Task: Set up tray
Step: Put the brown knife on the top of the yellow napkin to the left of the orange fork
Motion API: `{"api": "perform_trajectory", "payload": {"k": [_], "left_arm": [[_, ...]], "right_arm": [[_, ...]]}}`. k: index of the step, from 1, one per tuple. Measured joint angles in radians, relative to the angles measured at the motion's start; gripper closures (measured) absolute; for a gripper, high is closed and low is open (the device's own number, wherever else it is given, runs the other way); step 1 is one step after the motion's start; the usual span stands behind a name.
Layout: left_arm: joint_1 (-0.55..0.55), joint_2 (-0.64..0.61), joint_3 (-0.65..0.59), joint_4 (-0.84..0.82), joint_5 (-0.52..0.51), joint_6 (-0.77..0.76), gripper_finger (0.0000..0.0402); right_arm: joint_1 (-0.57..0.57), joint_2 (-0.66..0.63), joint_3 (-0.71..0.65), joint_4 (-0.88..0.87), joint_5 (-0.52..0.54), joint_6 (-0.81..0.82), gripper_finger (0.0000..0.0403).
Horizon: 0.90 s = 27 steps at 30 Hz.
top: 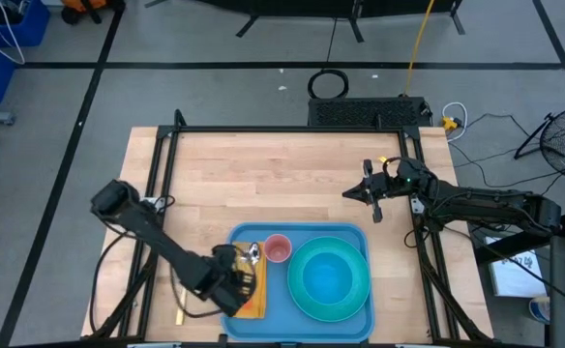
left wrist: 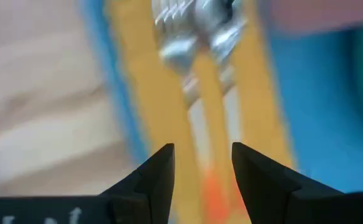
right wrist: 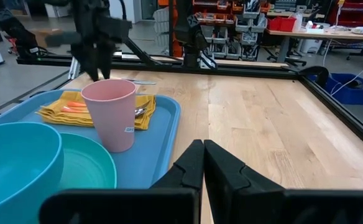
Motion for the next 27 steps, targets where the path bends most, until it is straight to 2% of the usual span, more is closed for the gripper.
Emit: {"api": "perform_trajectory", "payload": {"k": [7,9,15,21,27], "left_arm": [[-0.161,-0.025,0.0,-0.234,0.222,-0.25,0.0236],[-0.208,-0.022,0.0,-0.255,0.252,-0.317,0.0236],[-0.268,-0.013,-0.001,-0.247,0.253,-0.33,0.0235],[-0.269,0.041,-0.003,-0.342,0.242,-0.286,0.0224],[-0.286,0.042,-0.076,-0.24,0.294,-0.3,0.0196]], "right_arm": [[0.0,0.0,0.0,-0.022,0.0,-0.001,0.0399],[0.0,0.0,0.0,-0.024,0.0,-0.001,0.0399],[0.0,0.0,0.0,-0.022,0.0,0.01,0.0399],[0.0,0.0,0.0,-0.023,0.0,0.025,0.0399],[0.0,0.0,0.0,-0.024,0.0,0.027,0.0399]]}}
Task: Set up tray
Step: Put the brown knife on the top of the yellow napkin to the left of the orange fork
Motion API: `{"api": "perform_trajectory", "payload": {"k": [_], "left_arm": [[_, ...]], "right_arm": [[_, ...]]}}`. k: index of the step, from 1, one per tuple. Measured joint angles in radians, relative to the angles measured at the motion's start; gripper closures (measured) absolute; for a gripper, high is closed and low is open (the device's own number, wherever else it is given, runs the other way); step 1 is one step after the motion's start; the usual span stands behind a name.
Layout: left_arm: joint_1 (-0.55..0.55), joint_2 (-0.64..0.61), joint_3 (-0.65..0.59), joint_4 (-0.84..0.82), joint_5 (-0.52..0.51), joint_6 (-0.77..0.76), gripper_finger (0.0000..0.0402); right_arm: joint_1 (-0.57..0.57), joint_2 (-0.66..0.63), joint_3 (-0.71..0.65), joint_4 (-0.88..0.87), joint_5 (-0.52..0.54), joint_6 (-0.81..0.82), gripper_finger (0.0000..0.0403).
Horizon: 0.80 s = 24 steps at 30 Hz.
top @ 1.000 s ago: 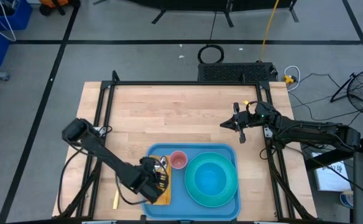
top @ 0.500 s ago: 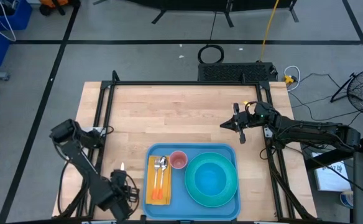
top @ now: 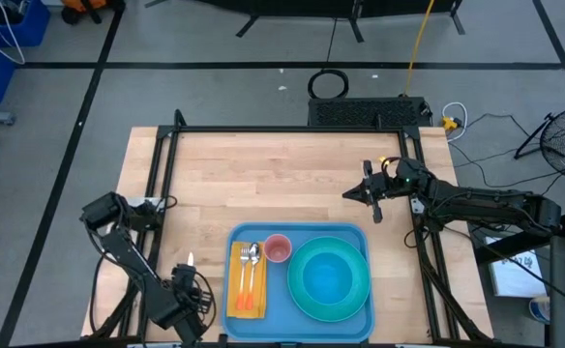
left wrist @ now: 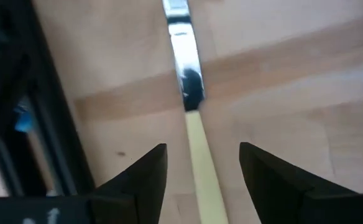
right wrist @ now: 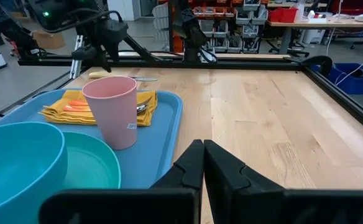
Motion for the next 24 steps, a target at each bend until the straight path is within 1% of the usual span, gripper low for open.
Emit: {"api": "perform_trajectory", "payload": {"k": [5,9,13,16,19,24], "left_arm": [[-0.02,0.0,-0.087,0.132,0.017,-0.023,0.0182],[-0.023,-0.007,-0.156,0.242,0.025,-0.023,0.0179],[-0.022,-0.01,-0.206,0.318,0.034,-0.026,0.0179],[-0.022,-0.011,-0.213,0.335,0.035,-0.026,0.0181],[-0.022,-0.012,-0.213,0.341,0.034,-0.028,0.02],[-0.019,-0.013,-0.215,0.357,0.03,-0.03,0.0265]], "right_arm": [[0.0,0.0,0.0,-0.004,0.0,-0.002,0.0399],[0.0,0.0,0.0,-0.005,0.001,-0.008,0.0399],[0.0,0.0,0.0,-0.005,0.002,-0.01,0.0399],[0.0,0.0,0.0,-0.006,0.003,-0.006,0.0399],[0.0,0.0,0.0,-0.009,0.003,-0.006,0.0399],[0.0,0.0,0.0,-0.014,0.003,-0.006,0.0399]]}}
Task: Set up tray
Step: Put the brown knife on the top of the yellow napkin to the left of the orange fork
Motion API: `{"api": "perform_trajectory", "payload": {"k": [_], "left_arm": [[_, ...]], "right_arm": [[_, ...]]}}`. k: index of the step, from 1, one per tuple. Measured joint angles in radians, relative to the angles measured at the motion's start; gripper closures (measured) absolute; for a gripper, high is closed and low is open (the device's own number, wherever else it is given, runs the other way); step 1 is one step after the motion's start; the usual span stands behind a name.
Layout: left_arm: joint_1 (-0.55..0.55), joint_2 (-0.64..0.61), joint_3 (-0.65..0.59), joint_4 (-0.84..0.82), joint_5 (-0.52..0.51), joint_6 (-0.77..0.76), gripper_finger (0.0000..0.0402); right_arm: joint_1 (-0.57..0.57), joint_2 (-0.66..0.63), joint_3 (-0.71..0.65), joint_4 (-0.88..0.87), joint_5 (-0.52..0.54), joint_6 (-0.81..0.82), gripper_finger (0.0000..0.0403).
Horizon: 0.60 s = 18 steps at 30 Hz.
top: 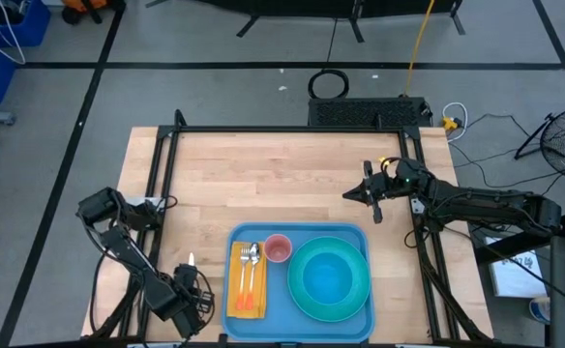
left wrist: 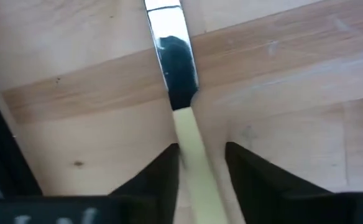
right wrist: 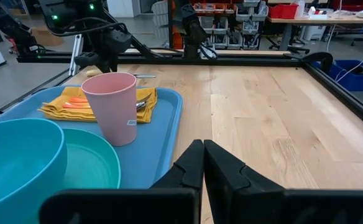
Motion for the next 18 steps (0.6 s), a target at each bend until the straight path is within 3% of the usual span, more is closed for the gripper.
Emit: {"api": "perform_trajectory", "payload": {"k": [6,14,18], "left_arm": [[0.025,0.001,0.0,0.021,-0.011,0.011,0.0354],[0.061,0.0,0.0,0.016,-0.007,0.008,0.0358],[0.072,0.005,0.049,-0.065,-0.043,0.024,0.0358]], "right_arm": [[0.0,0.0,0.0,-0.005,0.0,0.0,0.0399],[0.0,0.0,0.0,-0.005,0.0,-0.003,0.0399],[0.0,0.0,0.0,-0.005,0.0,-0.004,0.0399]]}}
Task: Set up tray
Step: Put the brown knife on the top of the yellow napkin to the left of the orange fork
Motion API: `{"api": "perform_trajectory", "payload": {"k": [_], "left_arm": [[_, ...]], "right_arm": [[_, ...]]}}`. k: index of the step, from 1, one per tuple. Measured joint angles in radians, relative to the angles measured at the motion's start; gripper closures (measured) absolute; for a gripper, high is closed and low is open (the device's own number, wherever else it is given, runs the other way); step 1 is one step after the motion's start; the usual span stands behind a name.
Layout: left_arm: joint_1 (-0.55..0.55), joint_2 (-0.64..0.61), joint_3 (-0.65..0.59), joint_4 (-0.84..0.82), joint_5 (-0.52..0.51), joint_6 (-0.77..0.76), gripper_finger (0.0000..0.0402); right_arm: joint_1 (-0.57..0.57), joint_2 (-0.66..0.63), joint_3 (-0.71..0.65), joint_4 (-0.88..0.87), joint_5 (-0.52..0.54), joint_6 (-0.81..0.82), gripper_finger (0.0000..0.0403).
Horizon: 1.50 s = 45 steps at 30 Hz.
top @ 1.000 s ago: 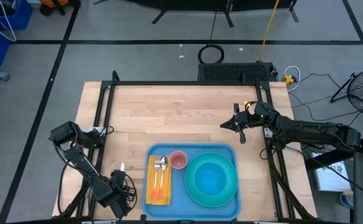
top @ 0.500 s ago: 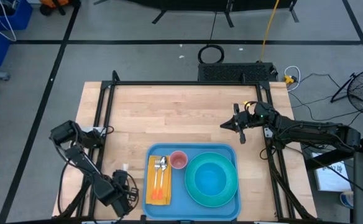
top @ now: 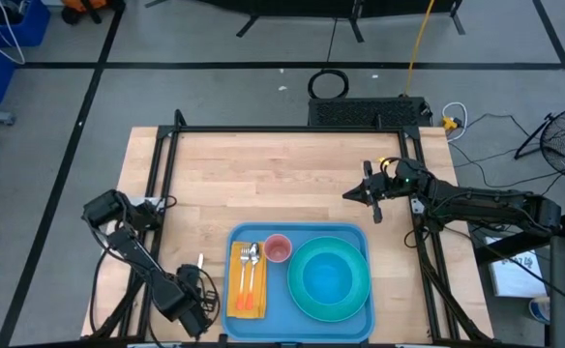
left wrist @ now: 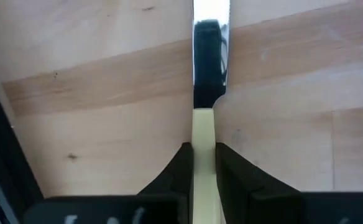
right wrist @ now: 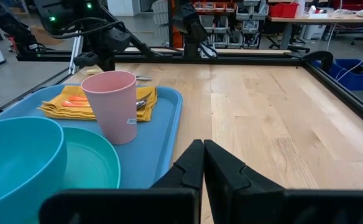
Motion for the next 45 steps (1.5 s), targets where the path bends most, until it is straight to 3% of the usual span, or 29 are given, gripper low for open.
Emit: {"api": "perform_trajectory", "payload": {"k": [9,14,22,45], "left_arm": [[0.047,0.002,0.276,-0.273,-0.295,0.065,0.0358],[0.117,0.0,0.365,-0.281,-0.362,0.145,0.0358],[0.212,0.044,0.336,-0.201,-0.324,0.209,0.0358],[0.215,0.158,0.338,-0.108,-0.268,0.102,0.0358]], "right_arm": [[0.0,0.0,0.0,0.002,0.0,0.0,0.0399],[0.0,0.0,0.0,0.002,0.0,0.0,0.0399],[0.0,0.0,0.0,0.002,0.0,0.002,0.0399],[0.0,0.0,0.0,-0.002,0.0,-0.019,0.0399]]}}
